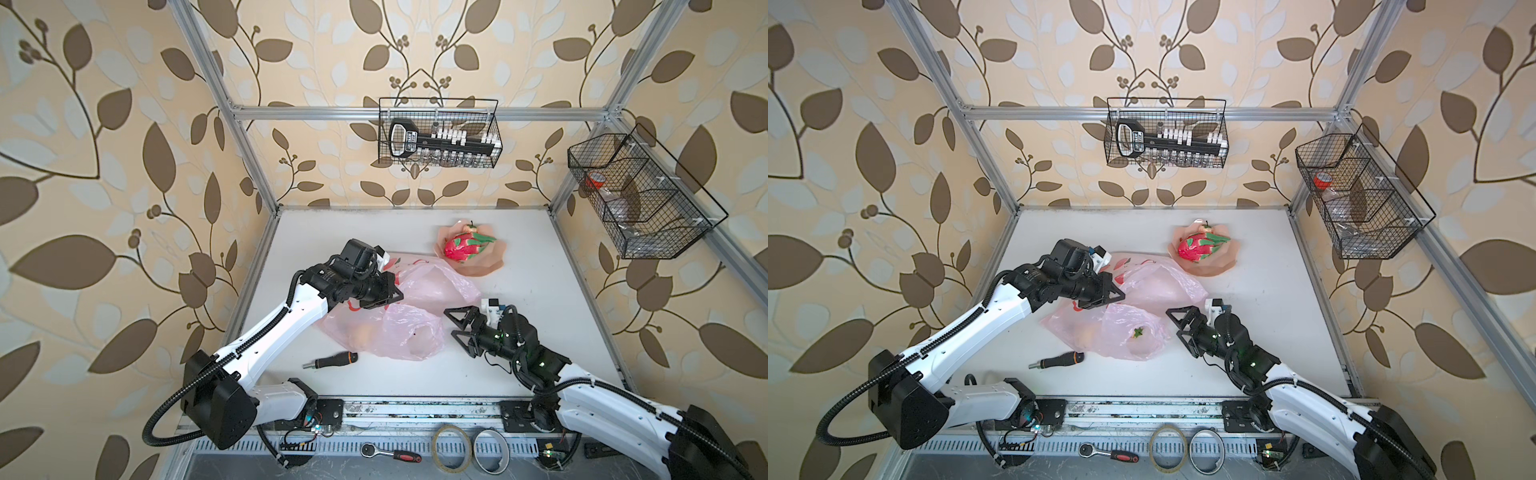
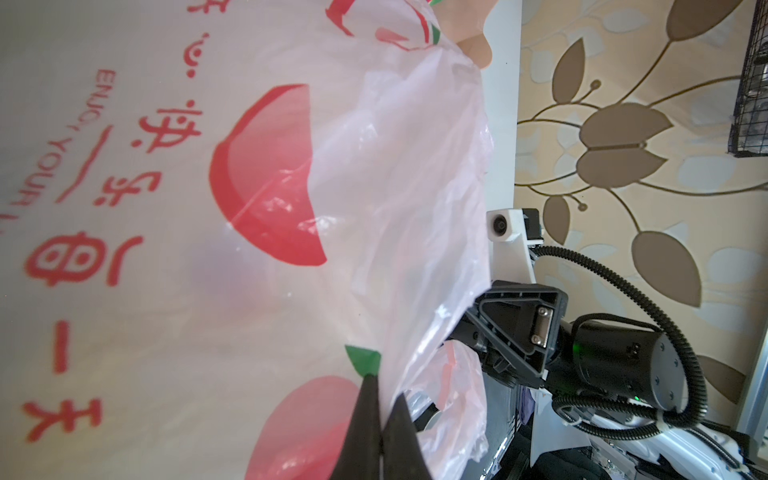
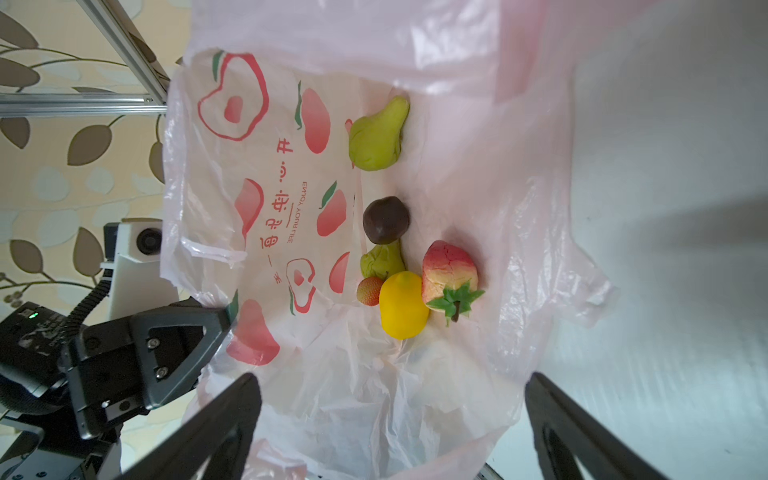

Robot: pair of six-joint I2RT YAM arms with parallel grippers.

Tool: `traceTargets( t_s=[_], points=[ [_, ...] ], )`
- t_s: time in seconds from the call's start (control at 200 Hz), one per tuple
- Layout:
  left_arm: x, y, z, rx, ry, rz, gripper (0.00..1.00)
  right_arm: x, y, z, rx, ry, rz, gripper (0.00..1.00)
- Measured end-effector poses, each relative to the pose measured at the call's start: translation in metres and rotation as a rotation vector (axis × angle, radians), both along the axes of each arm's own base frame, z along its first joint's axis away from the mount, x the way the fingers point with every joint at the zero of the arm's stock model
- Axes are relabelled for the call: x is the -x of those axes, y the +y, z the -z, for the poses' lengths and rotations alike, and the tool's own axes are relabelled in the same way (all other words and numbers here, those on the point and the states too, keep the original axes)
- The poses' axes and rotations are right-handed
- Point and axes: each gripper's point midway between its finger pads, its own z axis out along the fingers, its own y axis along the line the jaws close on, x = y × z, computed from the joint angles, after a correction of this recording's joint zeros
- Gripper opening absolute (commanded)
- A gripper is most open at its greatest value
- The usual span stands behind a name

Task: Place the fruits into the plastic bag
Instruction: 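Withdraw the open right gripper up and out of the bag, then move the right gripper toward the plate with the dragon fruit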

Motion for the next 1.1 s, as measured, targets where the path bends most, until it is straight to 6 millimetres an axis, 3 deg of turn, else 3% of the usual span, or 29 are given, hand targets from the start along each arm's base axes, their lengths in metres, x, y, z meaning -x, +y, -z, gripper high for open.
traceTargets(
  t_s=[0.325,0.49,0.92,1.1],
  points=[
    [0.000,0.000,0.000,0.000,0.000,0.000,0.00,0.005,-0.040,-0.008,0.011,-0.029,0.100,1.00],
    [0.000,0.000,0.000,0.000,0.000,0.000,0.00,0.008,-0.057,-0.003,0.032,-0.011,0.142,1.00],
    [0.000,0.000,0.000,0.000,0.000,0.000,0.00,0.012,-0.067,0.019,0.108,0.054,0.143,1.00],
    [0.001,0.000,0.001,-0.002,0.003,0.000,0.00,0.000,-0.077,0.009,0.135,0.056,0.164,1.00]
  ],
)
